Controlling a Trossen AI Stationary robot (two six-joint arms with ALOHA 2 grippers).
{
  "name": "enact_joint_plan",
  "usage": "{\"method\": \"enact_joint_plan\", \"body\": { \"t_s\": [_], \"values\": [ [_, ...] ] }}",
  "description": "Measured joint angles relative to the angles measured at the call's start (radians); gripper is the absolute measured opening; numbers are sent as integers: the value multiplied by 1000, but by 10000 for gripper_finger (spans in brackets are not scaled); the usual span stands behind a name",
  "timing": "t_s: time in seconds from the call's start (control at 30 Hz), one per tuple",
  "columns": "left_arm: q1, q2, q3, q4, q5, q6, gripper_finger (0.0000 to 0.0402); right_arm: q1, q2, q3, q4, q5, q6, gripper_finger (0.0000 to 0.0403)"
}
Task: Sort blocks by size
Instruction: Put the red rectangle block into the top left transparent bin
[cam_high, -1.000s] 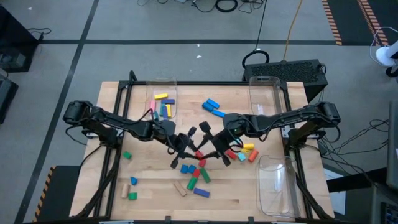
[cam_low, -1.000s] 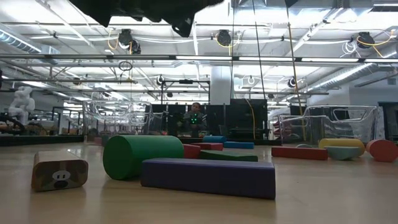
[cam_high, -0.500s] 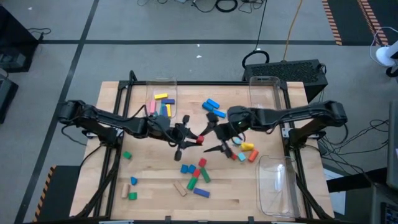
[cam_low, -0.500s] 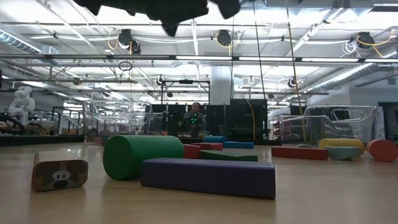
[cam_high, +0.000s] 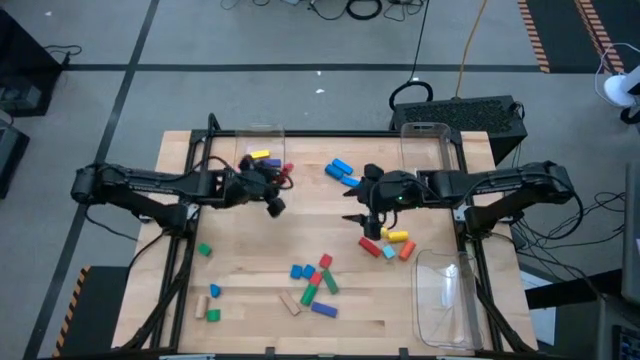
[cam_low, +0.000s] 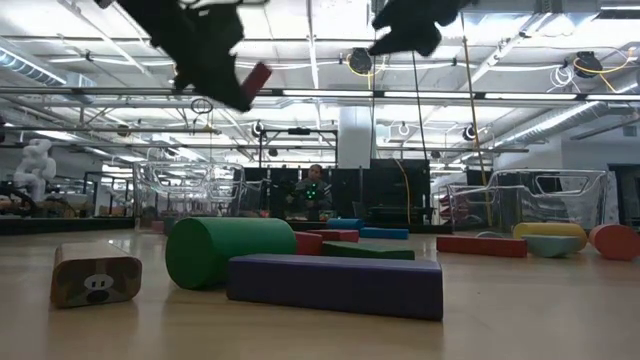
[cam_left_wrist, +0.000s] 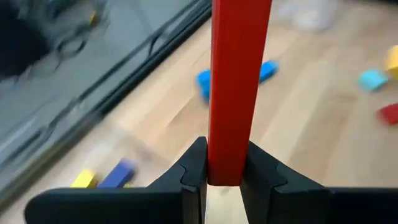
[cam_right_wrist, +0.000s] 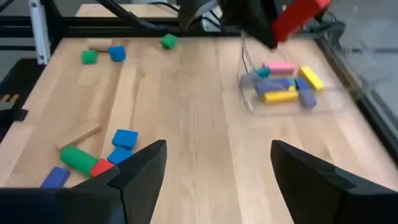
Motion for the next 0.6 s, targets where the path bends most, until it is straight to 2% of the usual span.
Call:
{"method": "enact_joint_plan", "body": {
  "t_s": [0.1,0.2,0.33,0.43,0.6],
  "values": [
    [72,-4,0,-112,10,-45,64,0,1,-42,-6,36,57,272],
    [152,6,0,-190,64,-60,64,0,1,-86,-19,69,105,272],
    [254,33,-1,-285,104,-68,64,0,1,-156,-24,72,142,272],
    [319,58,-1,-312,152,-46,64,7,2,-225,30,71,192,272],
    [402,104,-1,-316,281,-16,66,28,20,-333,225,70,305,272]
  ]
}}
